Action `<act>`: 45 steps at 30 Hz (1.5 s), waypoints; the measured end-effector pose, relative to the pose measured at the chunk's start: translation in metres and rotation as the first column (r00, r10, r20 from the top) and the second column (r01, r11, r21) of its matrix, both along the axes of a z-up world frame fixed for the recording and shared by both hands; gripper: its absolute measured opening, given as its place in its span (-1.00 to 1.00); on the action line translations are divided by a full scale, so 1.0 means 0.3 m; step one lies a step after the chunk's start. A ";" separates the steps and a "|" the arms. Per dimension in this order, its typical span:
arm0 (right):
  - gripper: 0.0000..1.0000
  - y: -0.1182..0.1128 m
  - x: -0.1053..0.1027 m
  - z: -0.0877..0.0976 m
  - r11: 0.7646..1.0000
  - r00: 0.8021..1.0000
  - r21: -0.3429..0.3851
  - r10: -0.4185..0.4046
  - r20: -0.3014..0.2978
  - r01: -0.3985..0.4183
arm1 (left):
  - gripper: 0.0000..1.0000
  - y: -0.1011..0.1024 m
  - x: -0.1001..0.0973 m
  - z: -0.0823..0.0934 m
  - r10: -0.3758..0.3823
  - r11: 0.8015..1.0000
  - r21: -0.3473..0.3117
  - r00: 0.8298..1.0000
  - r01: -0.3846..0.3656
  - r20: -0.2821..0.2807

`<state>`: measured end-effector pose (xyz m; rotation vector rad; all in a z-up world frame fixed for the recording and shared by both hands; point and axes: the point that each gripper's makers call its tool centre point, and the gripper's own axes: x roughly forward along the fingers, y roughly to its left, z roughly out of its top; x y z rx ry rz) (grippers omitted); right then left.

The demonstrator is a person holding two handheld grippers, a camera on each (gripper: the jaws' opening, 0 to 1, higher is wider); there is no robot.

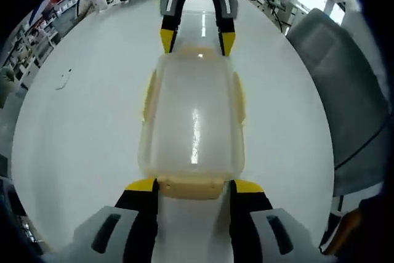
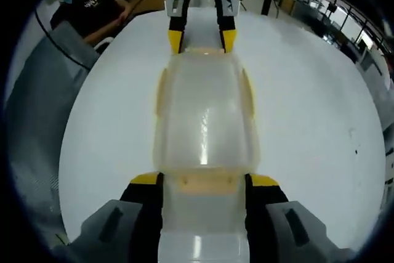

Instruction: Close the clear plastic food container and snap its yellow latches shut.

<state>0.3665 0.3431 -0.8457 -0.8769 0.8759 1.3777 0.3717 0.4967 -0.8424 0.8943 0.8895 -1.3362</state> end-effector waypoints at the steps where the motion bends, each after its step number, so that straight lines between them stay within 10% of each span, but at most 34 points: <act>1: 0.01 0.001 0.000 -0.001 1.000 1.000 -0.013 0.000 0.000 0.000 | -0.18 0.000 -0.001 0.000 0.000 1.000 0.000 1.000 0.000 0.000; 45: -0.29 -0.032 0.014 -0.011 0.991 0.999 -0.126 0.034 -0.006 -0.034 | -0.34 -0.018 -0.001 -0.006 0.001 1.000 0.017 1.000 0.000 -0.009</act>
